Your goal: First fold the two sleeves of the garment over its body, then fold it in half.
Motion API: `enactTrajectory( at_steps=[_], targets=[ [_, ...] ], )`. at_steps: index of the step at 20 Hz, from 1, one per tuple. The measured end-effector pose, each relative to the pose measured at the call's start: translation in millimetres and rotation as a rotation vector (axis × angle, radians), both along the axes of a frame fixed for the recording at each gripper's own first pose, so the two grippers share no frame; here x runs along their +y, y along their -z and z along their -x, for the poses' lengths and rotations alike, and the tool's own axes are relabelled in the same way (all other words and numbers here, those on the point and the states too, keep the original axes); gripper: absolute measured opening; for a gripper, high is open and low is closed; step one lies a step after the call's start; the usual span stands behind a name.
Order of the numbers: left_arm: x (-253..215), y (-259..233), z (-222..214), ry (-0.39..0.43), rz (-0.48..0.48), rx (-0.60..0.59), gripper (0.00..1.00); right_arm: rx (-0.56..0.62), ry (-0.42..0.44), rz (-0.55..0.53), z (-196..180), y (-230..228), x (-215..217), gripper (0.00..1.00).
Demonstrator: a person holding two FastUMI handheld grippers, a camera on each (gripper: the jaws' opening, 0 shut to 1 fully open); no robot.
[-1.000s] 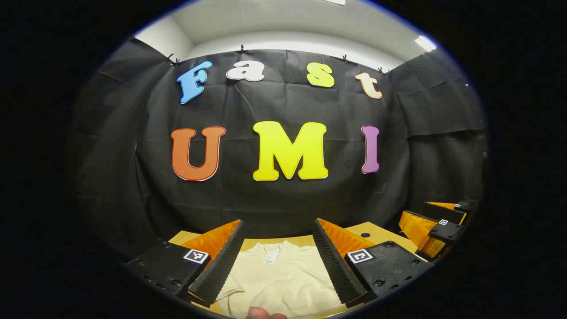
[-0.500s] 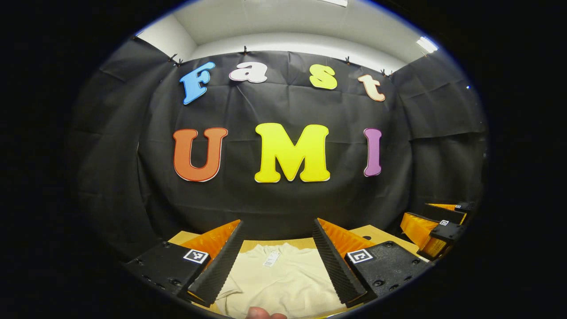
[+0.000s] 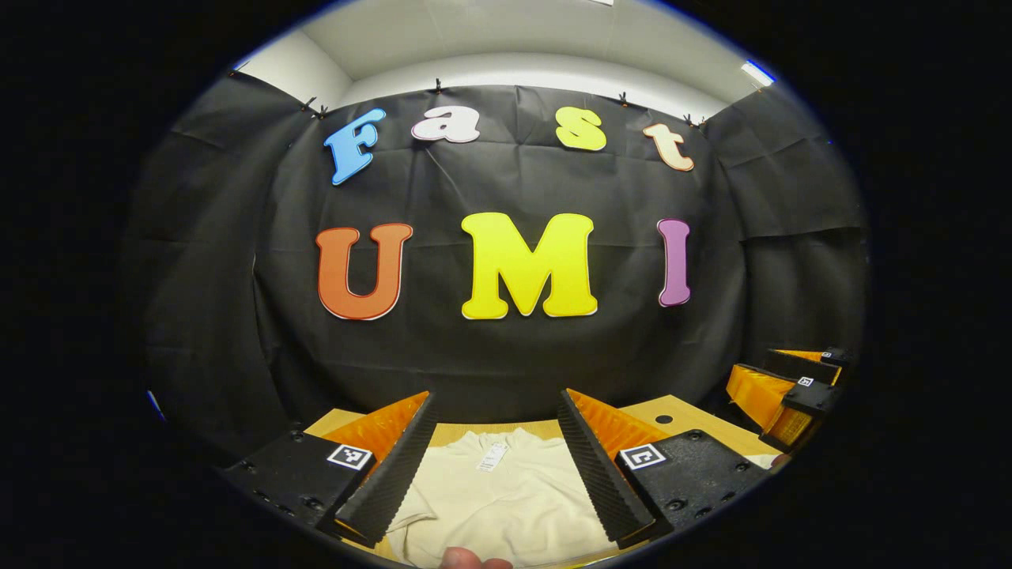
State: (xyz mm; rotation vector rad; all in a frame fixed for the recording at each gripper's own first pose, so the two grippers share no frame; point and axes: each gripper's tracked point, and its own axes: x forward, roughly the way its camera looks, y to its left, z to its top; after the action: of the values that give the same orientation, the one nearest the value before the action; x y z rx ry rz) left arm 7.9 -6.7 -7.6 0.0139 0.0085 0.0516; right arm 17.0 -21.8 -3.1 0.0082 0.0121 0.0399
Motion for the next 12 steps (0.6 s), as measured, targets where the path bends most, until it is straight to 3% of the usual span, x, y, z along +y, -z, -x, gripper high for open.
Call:
enactTrajectory(
  at_steps=[7,12],
  targets=[
    [-14,24,-1,0.034,0.017,0.060,0.98,0.107,-0.017,0.028,0,37,-60,0.72],
    [-35,40,-2,0.085,-0.008,0.105,0.98,0.222,0.053,0.072,12,82,-139,0.71]
  ],
)
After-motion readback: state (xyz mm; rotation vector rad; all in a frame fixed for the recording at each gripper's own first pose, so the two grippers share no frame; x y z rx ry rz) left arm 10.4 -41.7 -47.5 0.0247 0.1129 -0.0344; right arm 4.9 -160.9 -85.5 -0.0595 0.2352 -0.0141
